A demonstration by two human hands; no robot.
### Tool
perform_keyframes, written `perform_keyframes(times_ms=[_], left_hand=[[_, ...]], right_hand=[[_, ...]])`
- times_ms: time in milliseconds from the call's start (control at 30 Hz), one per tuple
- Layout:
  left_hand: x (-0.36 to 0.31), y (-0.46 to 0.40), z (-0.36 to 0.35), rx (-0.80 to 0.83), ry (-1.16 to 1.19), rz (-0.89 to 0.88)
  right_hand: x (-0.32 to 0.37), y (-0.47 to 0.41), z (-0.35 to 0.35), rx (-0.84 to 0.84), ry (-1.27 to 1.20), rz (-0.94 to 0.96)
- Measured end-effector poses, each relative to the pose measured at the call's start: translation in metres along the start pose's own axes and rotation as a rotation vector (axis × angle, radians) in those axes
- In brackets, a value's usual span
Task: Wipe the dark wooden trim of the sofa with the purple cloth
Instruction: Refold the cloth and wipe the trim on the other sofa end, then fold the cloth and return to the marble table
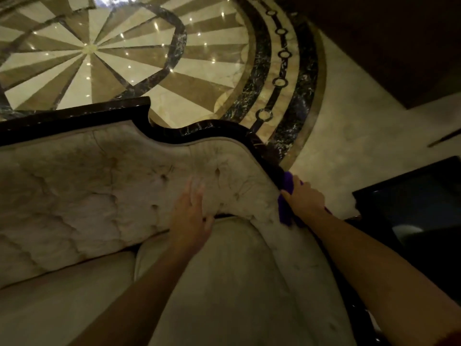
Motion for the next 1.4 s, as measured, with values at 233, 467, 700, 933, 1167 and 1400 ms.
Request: perform_keyframes(times_ms=[233,467,700,933,1167,1400], left_hand=[[-0.083,0.103,-0.046,0.284,0.378,0.2],[-0.135,0.151,-0.027,0.439,0.848,0.524],[-0.213,0.197,0.018,0.255,1.213,0.582],[-0.207,0.264,0.077,-0.205,1.062,0.661],[-0.192,0.323,0.115,-0.377,1.465,0.562],[-0.134,0.428,0.164,-0.723,1.497,0.532]], right_hand=[[-0.049,0.082,0.015,0.276,0.501,0.102],[-0.043,0.161,0.088,0.335,-0.036,0.338],[-0.023,0.266,0.138,0.237,-0.485,0.683],[0.011,0.358,0.174,0.141,-0.65,0.93],[0.073,0.447,0.17,0.14,-0.6,1.134],[0.15,0.561,0.143,0.121,-0.198,1.481]])
Point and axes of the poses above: each hand's wrist, its own y-axis away from the middle knuckle, its own z-axis out of the back of the hand, x = y × z, the point moved 8 cm from there along -y, towards the middle knuckle, and after that the axes turned 3 degrees about x, right-handed, at the moved point
